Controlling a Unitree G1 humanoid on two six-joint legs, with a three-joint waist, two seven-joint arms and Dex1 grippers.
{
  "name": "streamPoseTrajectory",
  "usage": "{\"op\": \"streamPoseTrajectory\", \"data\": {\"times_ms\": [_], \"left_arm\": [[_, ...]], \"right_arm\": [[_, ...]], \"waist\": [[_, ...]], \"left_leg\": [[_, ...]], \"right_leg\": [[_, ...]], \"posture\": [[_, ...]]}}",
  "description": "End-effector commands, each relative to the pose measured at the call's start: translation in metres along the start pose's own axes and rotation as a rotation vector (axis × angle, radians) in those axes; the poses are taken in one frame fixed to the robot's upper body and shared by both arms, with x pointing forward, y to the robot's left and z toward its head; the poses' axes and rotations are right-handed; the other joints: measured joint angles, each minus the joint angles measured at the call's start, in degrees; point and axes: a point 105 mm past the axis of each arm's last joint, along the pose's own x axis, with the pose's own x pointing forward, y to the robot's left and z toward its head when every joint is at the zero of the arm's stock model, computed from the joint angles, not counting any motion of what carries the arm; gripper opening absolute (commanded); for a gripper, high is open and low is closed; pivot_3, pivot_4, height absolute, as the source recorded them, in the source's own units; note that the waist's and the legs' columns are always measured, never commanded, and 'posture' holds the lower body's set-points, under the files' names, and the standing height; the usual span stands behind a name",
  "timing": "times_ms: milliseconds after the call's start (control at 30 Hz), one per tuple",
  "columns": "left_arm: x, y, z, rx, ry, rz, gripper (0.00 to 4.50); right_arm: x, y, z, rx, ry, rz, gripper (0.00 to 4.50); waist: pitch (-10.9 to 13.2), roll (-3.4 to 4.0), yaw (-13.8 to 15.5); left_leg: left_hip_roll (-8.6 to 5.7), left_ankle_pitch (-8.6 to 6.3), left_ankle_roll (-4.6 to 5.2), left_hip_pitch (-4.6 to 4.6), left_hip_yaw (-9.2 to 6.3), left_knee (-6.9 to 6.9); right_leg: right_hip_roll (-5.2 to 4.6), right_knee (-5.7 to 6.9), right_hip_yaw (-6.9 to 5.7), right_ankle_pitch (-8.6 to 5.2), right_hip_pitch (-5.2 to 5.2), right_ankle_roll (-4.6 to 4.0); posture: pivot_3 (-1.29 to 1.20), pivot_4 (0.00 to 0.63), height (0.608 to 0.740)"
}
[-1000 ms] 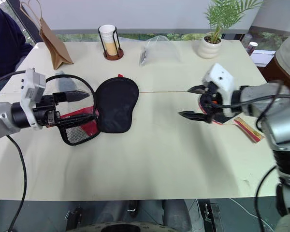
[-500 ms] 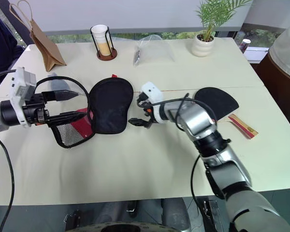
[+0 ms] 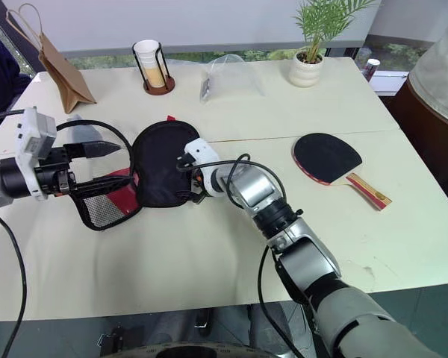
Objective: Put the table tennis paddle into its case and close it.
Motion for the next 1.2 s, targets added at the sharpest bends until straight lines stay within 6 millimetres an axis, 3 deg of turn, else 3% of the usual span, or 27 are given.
{"op": "streamPoseTrajectory", "data": {"times_ms": [33, 100, 200, 433, 467, 667, 767, 933, 1000, 1067, 1200], "left_arm": [[-0.005, 0.0, 0.01, 0.048, -0.023, 0.022, 4.49], [-0.005, -0.001, 0.01, 0.05, -0.024, 0.024, 4.49], [-0.006, 0.0, 0.01, 0.054, -0.024, 0.03, 4.49], [-0.006, 0.0, 0.01, 0.054, -0.024, 0.031, 4.49], [-0.006, 0.0, 0.01, 0.054, -0.024, 0.031, 4.49], [-0.006, 0.0, 0.01, 0.054, -0.024, 0.032, 4.49], [-0.004, -0.001, 0.01, 0.061, -0.026, 0.032, 4.49], [-0.003, -0.001, 0.01, 0.062, -0.027, 0.033, 4.49], [0.003, 0.0, 0.01, 0.061, -0.034, 0.011, 4.49], [0.008, -0.001, 0.009, 0.059, -0.04, -0.006, 4.49], [0.012, -0.002, 0.009, 0.058, -0.044, -0.021, 4.49]], "right_arm": [[0.012, 0.01, -0.001, -0.033, 0.017, 0.022, 4.47], [0.017, 0.013, -0.005, -0.046, 0.035, 0.031, 4.47], [0.021, 0.014, -0.013, -0.073, 0.059, 0.03, 3.71], [0.023, 0.014, -0.014, -0.076, 0.059, 0.032, 0.26], [0.023, 0.014, -0.014, -0.076, 0.059, 0.032, 0.03], [0.023, 0.014, -0.014, -0.076, 0.06, 0.034, 0.03], [-0.006, -0.002, -0.026, -0.093, 0.075, 0.02, 0.03], [-0.012, -0.002, -0.028, -0.098, 0.079, 0.021, 0.03], [-0.076, -0.03, -0.045, -0.148, 0.083, 0.006, 0.03], [-0.115, -0.039, -0.055, -0.198, 0.119, -0.003, 0.03], [-0.14, -0.052, -0.062, -0.212, 0.151, -0.044, 0.03]], "waist": [[0.0, -0.01, -0.4], [0.0, -0.02, -0.8], [0.0, -0.02, -0.9], [0.0, -0.02, -0.9], [0.0, -0.02, -0.9], [0.0, -0.02, -0.8], [0.0, -0.02, -0.4], [0.0, -0.04, 0.0], [0.0, 0.01, 1.3], [0.1, 0.17, 2.9], [0.1, -0.25, 1.9]], "left_leg": [[0.0, 0.0, -0.01, 0.01, -0.01, 0.0], [0.0, 0.01, -0.02, 0.04, -0.01, -0.01], [0.0, 0.04, -0.07, 0.22, 0.0, -0.17], [0.02, 0.08, -0.13, 0.35, 0.0, -0.32], [0.02, 0.08, -0.14, 0.35, 0.0, -0.33], [0.02, 0.08, -0.17, 0.38, 0.0, -0.35], [0.01, 0.09, -0.17, 0.37, 0.0, -0.4], [-0.08, 0.1, -0.17, 0.35, -0.01, -0.41], [-0.05, 0.1, -0.17, 0.35, -0.05, -0.41], [-0.18, 0.07, -0.1, 0.12, -0.16, -0.3], [-0.23, -0.19, 0.1, -0.07, -0.01, 0.19]], "right_leg": [[0.0, 0.02, 0.0, 0.0, 0.0, 0.0], [0.01, 0.04, 0.0, 0.0, 0.02, 0.0], [0.03, 0.04, 0.0, 0.0, 0.06, -0.01], [0.05, 0.04, 0.03, -0.02, 0.09, -0.04], [0.05, 0.04, 0.03, -0.02, 0.09, -0.04], [0.04, 0.04, 0.02, -0.02, 0.11, -0.04], [0.03, 0.02, 0.03, -0.02, 0.1, -0.04], [-0.06, -0.04, 0.02, -0.02, 0.15, -0.04], [-0.04, -0.03, 0.01, -0.02, 0.15, -0.04], [-0.07, -0.17, -0.12, -0.03, 0.15, -0.03], [-0.16, -0.27, -0.11, -0.07, 0.24, -0.08]], "posture": [[0.0, 0.15, 0.734], [0.0, 0.15, 0.734], [0.0, 0.15, 0.734], [0.0, 0.15, 0.734], [0.0, 0.15, 0.734], [0.0, 0.15, 0.734], [0.0, 0.15, 0.734], [0.0, 0.15, 0.734], [0.0, 0.15, 0.734], [0.0, 0.15, 0.734], [0.0, 0.15, 0.734]]}}
